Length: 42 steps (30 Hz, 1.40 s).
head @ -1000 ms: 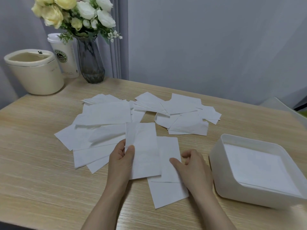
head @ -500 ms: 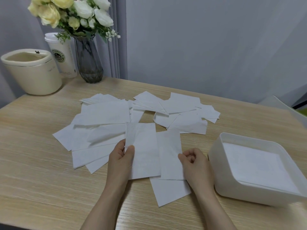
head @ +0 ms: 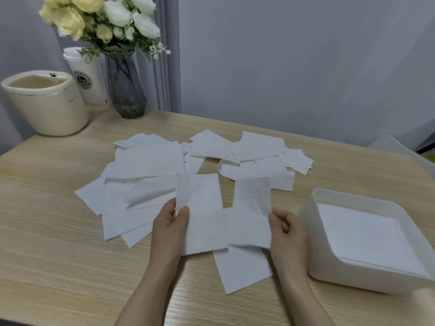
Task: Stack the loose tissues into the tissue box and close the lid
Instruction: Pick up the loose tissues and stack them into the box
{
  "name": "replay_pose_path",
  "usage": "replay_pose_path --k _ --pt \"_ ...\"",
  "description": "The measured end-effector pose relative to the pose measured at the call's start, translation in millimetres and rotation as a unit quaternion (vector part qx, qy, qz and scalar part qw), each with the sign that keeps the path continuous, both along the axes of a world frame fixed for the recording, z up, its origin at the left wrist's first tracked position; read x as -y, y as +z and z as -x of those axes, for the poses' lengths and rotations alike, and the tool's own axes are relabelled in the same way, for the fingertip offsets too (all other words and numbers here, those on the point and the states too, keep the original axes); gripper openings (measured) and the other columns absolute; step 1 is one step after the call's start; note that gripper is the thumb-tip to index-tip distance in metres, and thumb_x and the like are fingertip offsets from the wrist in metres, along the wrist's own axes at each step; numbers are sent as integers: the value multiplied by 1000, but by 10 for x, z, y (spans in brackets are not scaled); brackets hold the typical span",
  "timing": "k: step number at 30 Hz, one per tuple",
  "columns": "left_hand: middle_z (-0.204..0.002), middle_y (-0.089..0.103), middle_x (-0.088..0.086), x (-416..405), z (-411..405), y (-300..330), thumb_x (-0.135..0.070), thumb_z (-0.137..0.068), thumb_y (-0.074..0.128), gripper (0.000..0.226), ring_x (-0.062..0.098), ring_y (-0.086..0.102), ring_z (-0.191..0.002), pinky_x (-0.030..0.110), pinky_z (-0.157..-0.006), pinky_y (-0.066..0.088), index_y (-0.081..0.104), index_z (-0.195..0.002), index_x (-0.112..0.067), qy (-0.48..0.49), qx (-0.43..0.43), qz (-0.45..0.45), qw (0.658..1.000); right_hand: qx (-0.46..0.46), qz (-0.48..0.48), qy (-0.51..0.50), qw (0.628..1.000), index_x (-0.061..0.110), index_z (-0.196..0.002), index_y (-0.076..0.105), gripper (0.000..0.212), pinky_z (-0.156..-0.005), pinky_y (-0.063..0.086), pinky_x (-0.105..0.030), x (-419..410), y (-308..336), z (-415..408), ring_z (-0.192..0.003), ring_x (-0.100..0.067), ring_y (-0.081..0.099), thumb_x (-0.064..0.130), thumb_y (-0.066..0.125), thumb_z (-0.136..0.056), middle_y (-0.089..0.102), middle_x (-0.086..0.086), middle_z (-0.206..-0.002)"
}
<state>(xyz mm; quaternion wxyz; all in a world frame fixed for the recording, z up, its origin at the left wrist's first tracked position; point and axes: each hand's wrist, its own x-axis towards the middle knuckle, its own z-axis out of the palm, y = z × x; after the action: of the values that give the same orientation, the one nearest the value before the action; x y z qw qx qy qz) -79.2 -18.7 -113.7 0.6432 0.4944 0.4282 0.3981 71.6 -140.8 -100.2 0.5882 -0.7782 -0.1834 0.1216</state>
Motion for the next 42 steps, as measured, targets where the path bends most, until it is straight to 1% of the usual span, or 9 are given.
replay_pose_path --k 8,11,15,18,22,31,36,39,42 --pt "-100 75 2 15 6 29 -10 -100 47 27 28 69 -99 48 -90 51 70 -106 -23 2 9 11 1000 -97 -151 -20 984 19 -86 59 13 -57 48 -13 -27 207 49 -63 -2 62 15 54 -97 70 6 -71" --pt "-100 76 1 33 8 67 -11 -102 45 27 22 69 -97 40 -87 52 70 -106 -21 -3 18 12 1000 -155 -137 58 977 15 -84 58 13 -55 45 -23 -58 265 98 -59 -7 60 17 55 -96 70 4 -68" --pt "-98 75 2 53 14 95 -13 -102 45 26 17 67 -91 33 -80 49 71 -100 -17 -16 22 12 1000 -177 -108 139 968 11 -85 58 11 -43 38 -16 -118 251 243 -49 -5 53 12 56 -95 65 4 -60" --pt "-96 75 3 65 11 120 -16 -101 48 24 16 67 -86 31 -76 48 71 -99 -15 -27 29 19 999 -188 -95 174 962 9 -86 59 9 -47 41 -19 -186 200 335 -53 -10 57 8 56 -95 67 -1 -63" --pt "-87 75 -5 99 -9 178 -21 -100 51 21 5 67 -76 19 -66 51 72 -95 -18 -37 54 28 997 -181 -81 180 964 10 -84 59 11 -55 41 -27 -240 125 376 -59 -19 56 7 57 -94 68 -6 -66" --pt "-89 74 -13 104 -7 181 -23 -103 43 29 -2 66 -81 10 -66 48 70 -95 -19 -32 42 -1 999 -155 -69 175 970 7 -87 59 8 -49 41 -18 -245 100 398 -53 -10 56 9 57 -94 68 -5 -64" --pt "-95 75 -9 108 -11 171 -30 -103 42 31 2 67 -86 14 -69 49 69 -100 -15 -46 49 -7 998 -143 -64 173 972 7 -90 62 6 -54 42 -24 -258 70 394 -61 -17 59 10 58 -94 70 -15 -72" --pt "-98 76 1 105 -17 162 -14 -98 51 19 14 71 -87 24 -71 54 68 -108 -14 -58 67 14 996 -141 -64 179 972 7 -90 62 6 -54 45 -23 -244 81 398 -60 -14 62 10 58 -94 72 -10 -70" --pt "-101 76 6 98 -12 130 -3 -97 51 23 21 72 -89 31 -73 55 65 -112 -14 -62 61 12 996 -140 -64 181 971 7 -91 62 6 -52 45 -20 -227 85 397 -60 -13 62 11 59 -94 72 -9 -69"
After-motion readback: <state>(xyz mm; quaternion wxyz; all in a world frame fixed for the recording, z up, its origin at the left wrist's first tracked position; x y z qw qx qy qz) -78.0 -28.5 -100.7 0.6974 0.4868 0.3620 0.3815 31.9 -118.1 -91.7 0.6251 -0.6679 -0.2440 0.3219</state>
